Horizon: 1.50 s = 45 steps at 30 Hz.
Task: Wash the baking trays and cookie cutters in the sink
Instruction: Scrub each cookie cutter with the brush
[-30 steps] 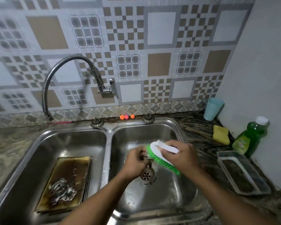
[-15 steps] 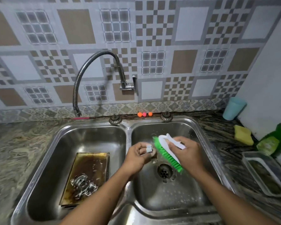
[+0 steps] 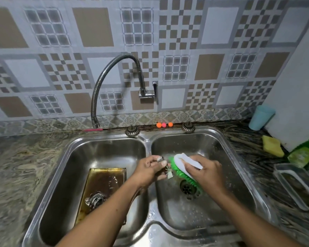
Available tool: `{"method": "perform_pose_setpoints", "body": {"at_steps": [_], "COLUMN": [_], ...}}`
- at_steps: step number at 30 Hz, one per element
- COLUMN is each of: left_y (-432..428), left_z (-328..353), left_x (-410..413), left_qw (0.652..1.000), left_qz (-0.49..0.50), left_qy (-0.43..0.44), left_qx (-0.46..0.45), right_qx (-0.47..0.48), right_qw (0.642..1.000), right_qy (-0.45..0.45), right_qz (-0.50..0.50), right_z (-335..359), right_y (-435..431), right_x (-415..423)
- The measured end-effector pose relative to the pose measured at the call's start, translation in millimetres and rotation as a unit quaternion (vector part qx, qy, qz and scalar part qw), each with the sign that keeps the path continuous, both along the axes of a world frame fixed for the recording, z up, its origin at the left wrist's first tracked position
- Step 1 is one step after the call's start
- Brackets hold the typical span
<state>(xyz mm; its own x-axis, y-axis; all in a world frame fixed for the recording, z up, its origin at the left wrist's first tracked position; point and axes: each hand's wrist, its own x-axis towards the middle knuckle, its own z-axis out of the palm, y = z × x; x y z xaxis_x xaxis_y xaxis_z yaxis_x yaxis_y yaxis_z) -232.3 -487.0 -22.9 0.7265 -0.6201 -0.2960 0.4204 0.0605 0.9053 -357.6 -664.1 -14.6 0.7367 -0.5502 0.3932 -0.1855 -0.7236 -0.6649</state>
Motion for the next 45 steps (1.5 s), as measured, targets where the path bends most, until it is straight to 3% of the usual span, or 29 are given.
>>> {"method": "perform_pose_setpoints", "body": {"at_steps": [4,8,12,17,30,41,45], "left_y": [7,13,12,11,2,-16,-12], "left_z": [0,2,4,3,2,11,14], "left_x": [4,11,8,1,-17,-27,-27], "left_qw": [1.000,0.998,0.996,0.993,0.993,0.991,0.992], "left_qz": [0.002,-0.003,-0.033,-0.049,-0.025,-0.012,0.003], "left_qy": [0.013,0.051,0.061,0.082,0.092,0.095,0.092], "left_qx": [-0.013,-0.047,-0.048,-0.074,-0.063,-0.093,-0.087], "right_qx": [0.003,0.061,0.041,0.037,0.016,0.017,-0.014], "right_qw": [0.999,0.998,0.999,0.999,1.000,0.999,0.998], "right_qy": [0.035,-0.007,0.026,-0.016,0.009,-0.033,0.004], "right_qz": [0.022,-0.034,0.024,0.000,0.016,0.031,0.062], "right_z": [-5,-5,-6,0,-13,5,5], "right_y": [11,5,22,15,-2,-12,-17], "right_x": [-2,-2,-3,-2,-23,-19,-25]}}
